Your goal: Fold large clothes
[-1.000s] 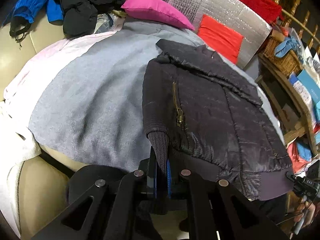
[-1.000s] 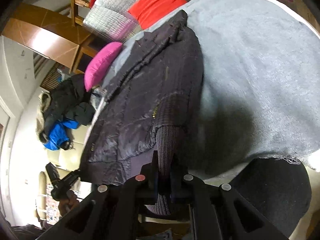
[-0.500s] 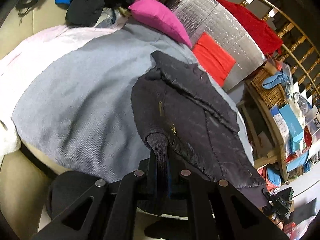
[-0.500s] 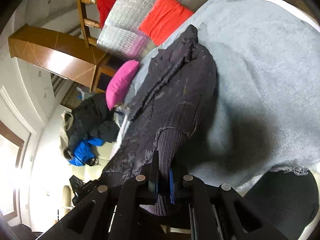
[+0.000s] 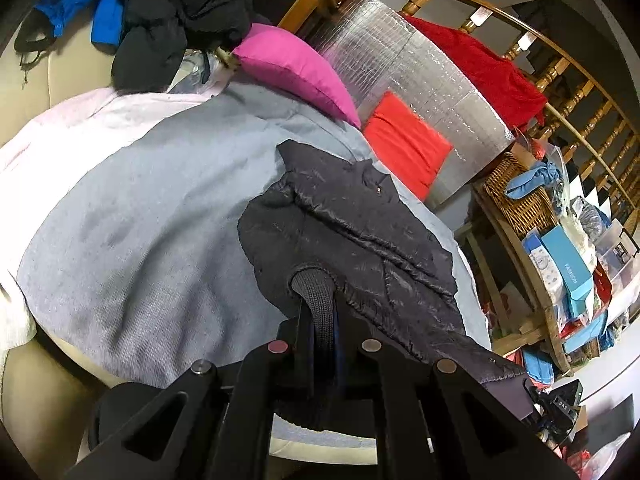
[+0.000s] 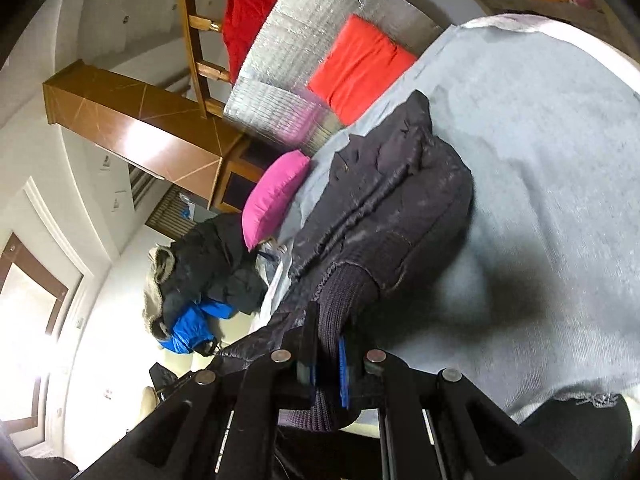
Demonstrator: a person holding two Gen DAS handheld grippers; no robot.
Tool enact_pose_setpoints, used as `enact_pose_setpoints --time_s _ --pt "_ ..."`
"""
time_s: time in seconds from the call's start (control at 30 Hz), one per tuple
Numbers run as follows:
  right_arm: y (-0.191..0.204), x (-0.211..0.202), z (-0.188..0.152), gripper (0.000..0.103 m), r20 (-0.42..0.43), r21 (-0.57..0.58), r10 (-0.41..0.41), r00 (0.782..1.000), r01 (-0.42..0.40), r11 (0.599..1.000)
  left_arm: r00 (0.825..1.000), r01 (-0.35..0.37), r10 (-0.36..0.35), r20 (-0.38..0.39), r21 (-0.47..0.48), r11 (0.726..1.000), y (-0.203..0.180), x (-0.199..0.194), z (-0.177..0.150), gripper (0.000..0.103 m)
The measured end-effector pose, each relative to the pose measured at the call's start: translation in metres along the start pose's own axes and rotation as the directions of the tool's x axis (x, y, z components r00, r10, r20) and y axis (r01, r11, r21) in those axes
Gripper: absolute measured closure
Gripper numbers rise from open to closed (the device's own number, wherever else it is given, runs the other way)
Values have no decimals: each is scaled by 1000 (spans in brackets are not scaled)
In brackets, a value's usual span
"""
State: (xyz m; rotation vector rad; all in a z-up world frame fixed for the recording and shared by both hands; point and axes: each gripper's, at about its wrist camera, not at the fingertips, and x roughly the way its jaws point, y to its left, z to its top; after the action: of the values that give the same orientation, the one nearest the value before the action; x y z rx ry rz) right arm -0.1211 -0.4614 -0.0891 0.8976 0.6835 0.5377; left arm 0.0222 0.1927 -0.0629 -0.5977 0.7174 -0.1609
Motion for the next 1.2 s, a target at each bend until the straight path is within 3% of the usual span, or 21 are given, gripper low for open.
enact_pose_setpoints --time_s 0.37,1.0,1.2 --pt "9 -8 -2 95 15 -20 13 1000 -12 1000 1000 -1 1 6 -25 1000 10 -17 -13 95" --pt "31 -50 -12 95 43 -69 8 999 -5 998 998 29 -31 57 35 999 -8 -64 -19 95" --pt "30 -53 -6 95 47 -72 7 999 -3 997 997 37 -39 60 38 999 -9 -60 -14 95"
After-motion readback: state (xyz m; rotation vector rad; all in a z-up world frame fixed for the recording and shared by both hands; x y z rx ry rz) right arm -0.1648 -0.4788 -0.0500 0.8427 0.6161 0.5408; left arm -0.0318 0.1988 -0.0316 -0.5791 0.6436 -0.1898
